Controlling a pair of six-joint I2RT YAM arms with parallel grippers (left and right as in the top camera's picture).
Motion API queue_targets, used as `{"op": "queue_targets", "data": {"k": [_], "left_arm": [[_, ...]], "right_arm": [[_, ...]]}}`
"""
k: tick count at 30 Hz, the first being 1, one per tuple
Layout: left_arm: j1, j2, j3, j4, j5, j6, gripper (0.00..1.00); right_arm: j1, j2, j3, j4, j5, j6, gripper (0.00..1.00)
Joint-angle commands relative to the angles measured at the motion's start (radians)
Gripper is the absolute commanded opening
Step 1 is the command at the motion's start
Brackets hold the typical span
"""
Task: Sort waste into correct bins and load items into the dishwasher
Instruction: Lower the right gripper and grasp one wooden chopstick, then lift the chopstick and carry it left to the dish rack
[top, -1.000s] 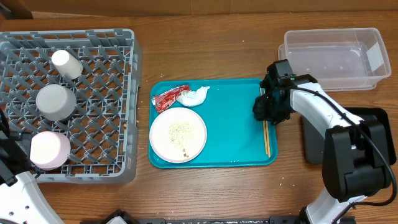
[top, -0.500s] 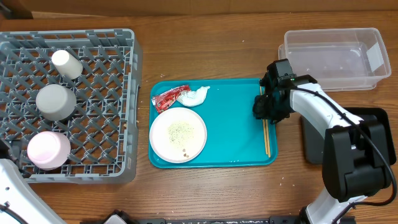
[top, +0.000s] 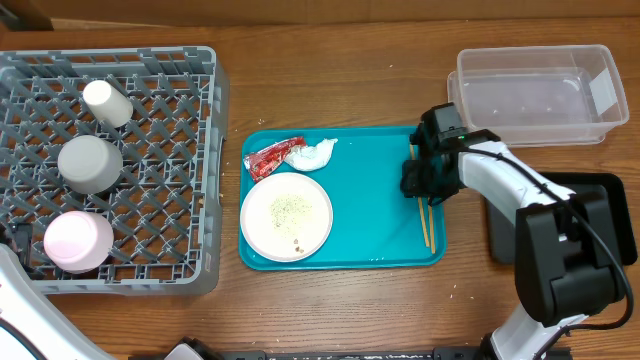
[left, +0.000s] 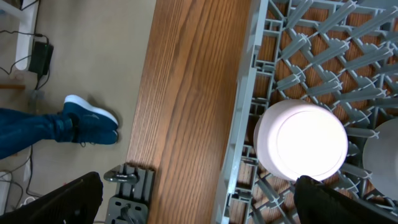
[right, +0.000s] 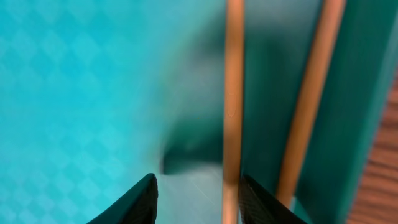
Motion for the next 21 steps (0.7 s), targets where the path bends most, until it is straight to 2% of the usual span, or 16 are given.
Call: {"op": "queue_targets", "data": {"k": [1, 7, 14, 17, 21], "left_arm": [[0.006, 0.01, 0.003, 0.001, 0.002, -0.021, 1.0], [0.006, 0.011, 0.003, 0.001, 0.002, -0.021, 1.0], [0.006, 0.011, 0.003, 0.001, 0.002, -0.021, 1.0], [0.006, 0.011, 0.003, 0.001, 0.002, -0.021, 1.0], [0.006, 0.011, 0.003, 0.001, 0.002, -0.021, 1.0]], "right_arm": [[0.039, -0.004, -0.041, 0.033, 0.092, 0.037, 0.41], [0.079, -0.004, -0.048, 0.038, 0.211, 0.124, 0.18], [0.106, -0.004, -0.049, 0.056, 0.245, 0.146, 0.12], [0.106, -0.004, -0.043, 0.074, 0.205, 0.191, 0.04], [0.106, -0.005, 0.002, 0.053, 0.15, 0.208, 0.04]]}}
